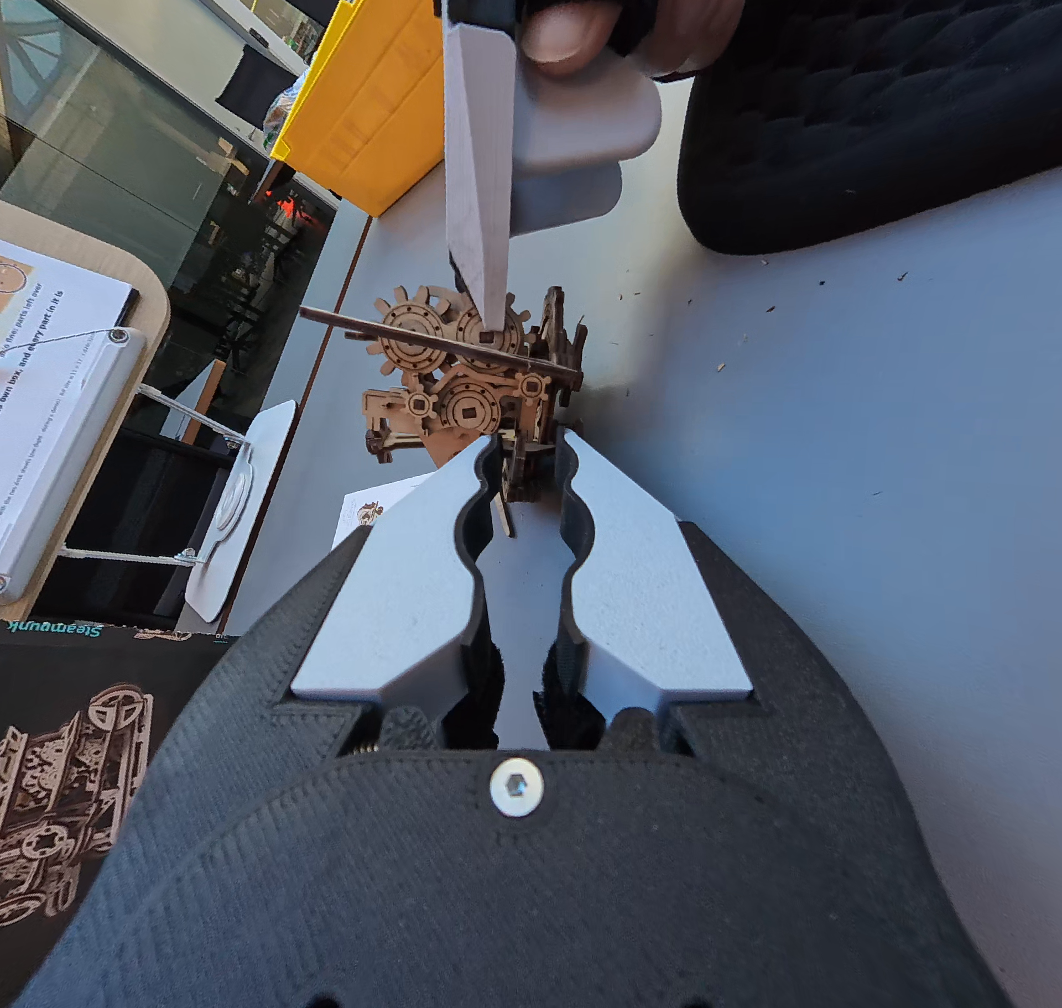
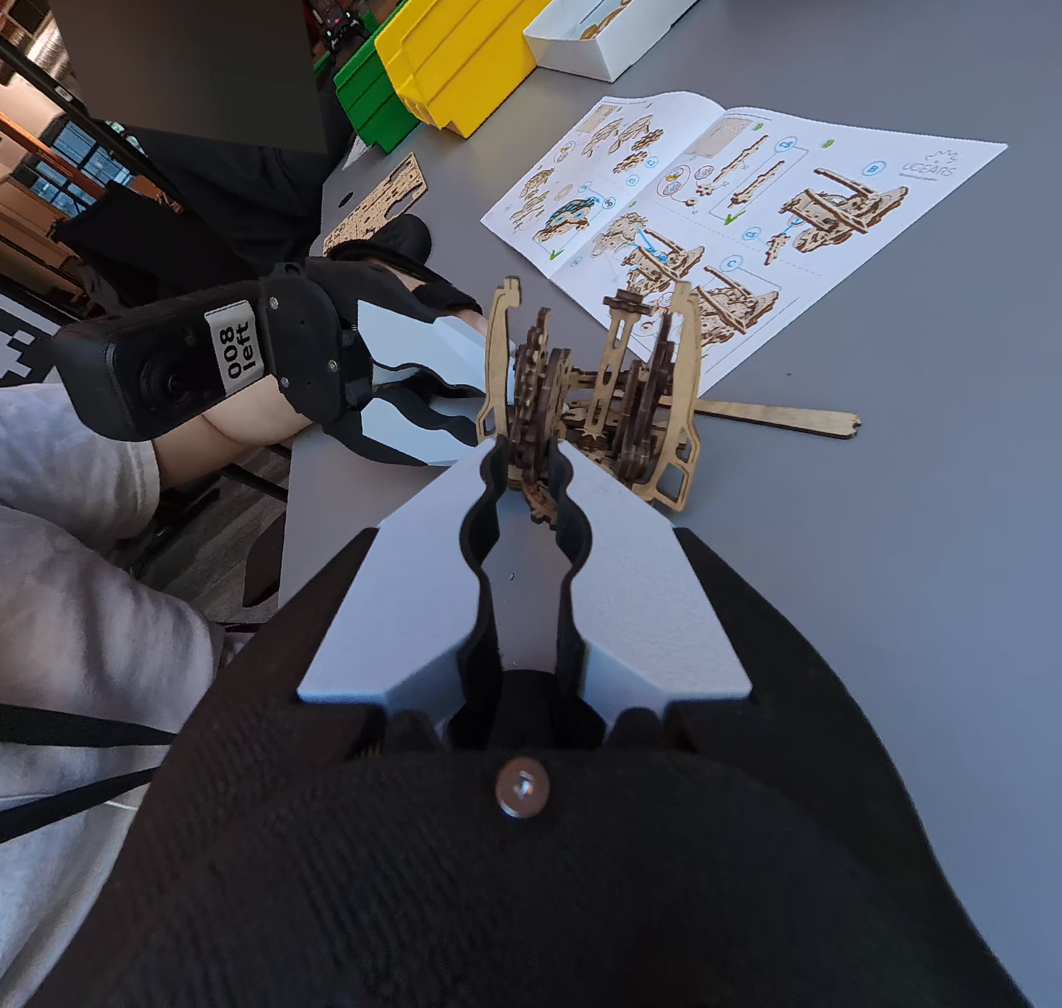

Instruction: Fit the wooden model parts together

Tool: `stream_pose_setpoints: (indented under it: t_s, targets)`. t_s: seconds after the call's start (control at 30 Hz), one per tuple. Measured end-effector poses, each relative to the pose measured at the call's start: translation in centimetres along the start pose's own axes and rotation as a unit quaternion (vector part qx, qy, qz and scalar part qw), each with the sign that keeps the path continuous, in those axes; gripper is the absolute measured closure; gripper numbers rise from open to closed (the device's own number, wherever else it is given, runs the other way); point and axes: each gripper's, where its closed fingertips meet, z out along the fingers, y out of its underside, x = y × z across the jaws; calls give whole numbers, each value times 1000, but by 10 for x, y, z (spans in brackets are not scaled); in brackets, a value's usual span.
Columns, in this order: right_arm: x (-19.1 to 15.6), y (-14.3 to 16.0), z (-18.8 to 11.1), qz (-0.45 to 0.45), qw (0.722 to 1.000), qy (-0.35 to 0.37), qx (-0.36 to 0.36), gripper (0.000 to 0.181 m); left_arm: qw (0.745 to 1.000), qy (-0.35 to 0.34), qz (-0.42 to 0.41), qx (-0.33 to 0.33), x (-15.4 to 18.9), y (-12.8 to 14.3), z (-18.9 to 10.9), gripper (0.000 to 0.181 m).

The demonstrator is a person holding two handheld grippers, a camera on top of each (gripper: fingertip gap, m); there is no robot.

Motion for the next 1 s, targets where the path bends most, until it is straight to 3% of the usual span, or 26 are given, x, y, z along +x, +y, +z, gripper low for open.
stream_pose_setpoints:
  t_s: [0.2, 1.0]
  targets:
    - [-3, -9, -6, -16, 999, 1, 33, 170, 1000, -3, 7, 0, 0, 0, 0, 164]
    - [-1, -6, -3, -12, 1000, 17, -20, 171, 1000, -7, 31, 0, 0, -1, 0, 165]
